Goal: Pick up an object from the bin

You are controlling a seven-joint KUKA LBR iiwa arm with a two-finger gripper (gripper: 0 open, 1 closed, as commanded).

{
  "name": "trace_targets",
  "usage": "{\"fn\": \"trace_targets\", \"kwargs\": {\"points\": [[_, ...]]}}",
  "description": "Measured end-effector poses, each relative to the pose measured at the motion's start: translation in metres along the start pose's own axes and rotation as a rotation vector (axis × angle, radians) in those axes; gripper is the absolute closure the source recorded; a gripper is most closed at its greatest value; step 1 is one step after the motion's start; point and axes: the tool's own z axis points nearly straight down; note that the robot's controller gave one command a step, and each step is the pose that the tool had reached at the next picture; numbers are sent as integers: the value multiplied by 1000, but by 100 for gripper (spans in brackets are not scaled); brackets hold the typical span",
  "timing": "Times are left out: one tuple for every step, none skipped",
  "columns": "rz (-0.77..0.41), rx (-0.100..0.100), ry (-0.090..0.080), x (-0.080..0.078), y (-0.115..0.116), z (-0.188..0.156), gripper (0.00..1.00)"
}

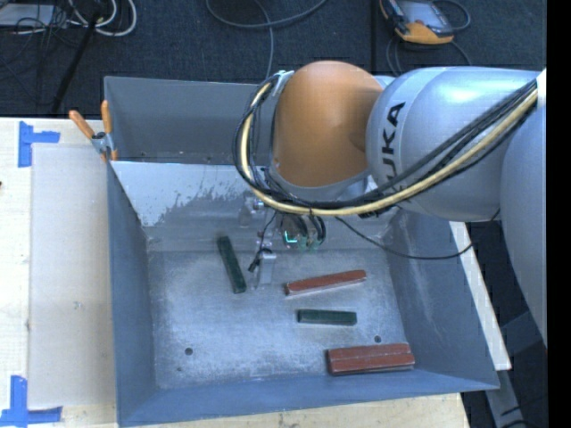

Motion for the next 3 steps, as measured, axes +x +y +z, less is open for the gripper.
{"fn": "trace_targets", "kwargs": {"points": [[217, 1, -1, -17, -11, 140, 0], [520, -3, -11, -29, -25, 104, 0], [455, -2, -9, -32, -7, 105, 0]]}}
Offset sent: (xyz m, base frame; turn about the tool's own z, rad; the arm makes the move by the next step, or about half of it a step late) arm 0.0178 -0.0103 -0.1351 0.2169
